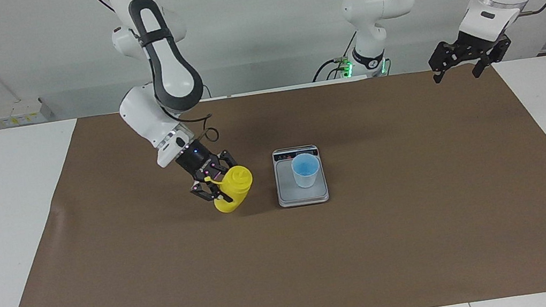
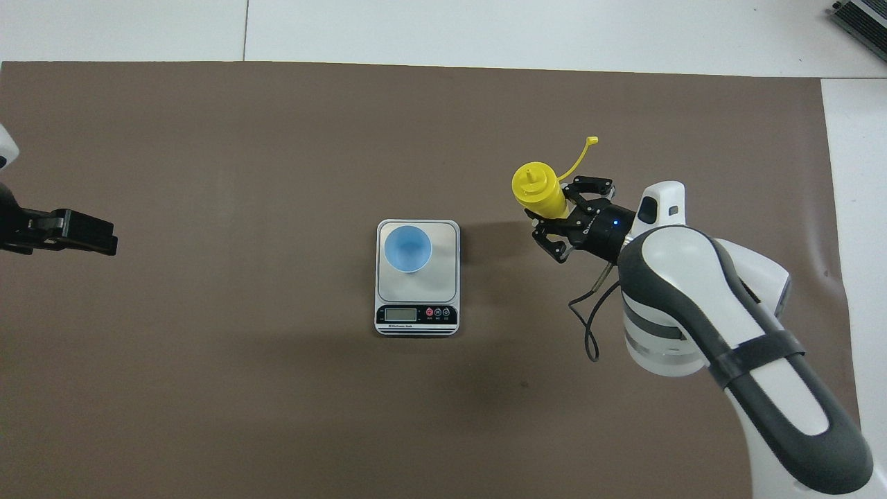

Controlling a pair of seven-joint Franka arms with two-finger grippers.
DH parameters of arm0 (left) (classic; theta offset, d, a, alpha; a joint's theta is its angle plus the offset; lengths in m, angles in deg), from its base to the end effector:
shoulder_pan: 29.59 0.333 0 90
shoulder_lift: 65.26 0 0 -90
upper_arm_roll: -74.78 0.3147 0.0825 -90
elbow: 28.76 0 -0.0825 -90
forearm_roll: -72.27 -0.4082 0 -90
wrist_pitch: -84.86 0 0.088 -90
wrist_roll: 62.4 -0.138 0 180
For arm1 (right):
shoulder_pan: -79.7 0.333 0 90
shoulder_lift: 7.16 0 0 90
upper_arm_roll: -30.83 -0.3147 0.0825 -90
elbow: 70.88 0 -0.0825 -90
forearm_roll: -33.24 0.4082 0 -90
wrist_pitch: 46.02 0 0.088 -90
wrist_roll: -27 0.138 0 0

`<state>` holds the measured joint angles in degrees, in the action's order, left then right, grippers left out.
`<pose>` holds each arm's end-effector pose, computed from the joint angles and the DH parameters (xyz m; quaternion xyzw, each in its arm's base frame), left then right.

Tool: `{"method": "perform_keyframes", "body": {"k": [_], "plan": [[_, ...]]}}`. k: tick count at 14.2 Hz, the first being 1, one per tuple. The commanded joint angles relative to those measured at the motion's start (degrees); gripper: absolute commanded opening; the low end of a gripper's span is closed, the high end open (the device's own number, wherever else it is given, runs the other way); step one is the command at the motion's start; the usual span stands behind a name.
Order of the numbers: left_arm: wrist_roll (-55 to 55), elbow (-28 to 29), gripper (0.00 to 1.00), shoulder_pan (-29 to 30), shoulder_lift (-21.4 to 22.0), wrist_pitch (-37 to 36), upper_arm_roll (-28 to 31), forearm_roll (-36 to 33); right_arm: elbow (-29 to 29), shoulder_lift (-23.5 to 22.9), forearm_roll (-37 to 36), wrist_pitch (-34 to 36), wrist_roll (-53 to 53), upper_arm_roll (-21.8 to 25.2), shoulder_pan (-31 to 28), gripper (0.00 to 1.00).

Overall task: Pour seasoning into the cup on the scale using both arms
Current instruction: 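Lift the yellow bottle with the right gripper toward the blue cup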

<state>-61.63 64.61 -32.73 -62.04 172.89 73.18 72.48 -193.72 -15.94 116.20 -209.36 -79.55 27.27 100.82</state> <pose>0.5540 -0.0468 0.5921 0.9992 -0.0346 -0.0185 0.0002 0.5737 0.2144 0.3213 -0.8065 -0.4235 -0.3884 0.1390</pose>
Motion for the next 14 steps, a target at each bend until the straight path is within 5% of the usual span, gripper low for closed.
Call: {"method": "perform_keyframes", "body": {"k": [1,14], "plan": [[-0.7,0.8,1.0,0.9,0.6,-0.4,-0.3,0.4,1.6,-0.8,-5.4,-2.2,3.4,0.0,1.5,0.47],[-0.7,0.8,1.0,0.9,0.6,-0.3,-0.3,0.4,1.6,-1.2,-31.0,-0.7,19.4,0.3,2.5,0.47]]}}
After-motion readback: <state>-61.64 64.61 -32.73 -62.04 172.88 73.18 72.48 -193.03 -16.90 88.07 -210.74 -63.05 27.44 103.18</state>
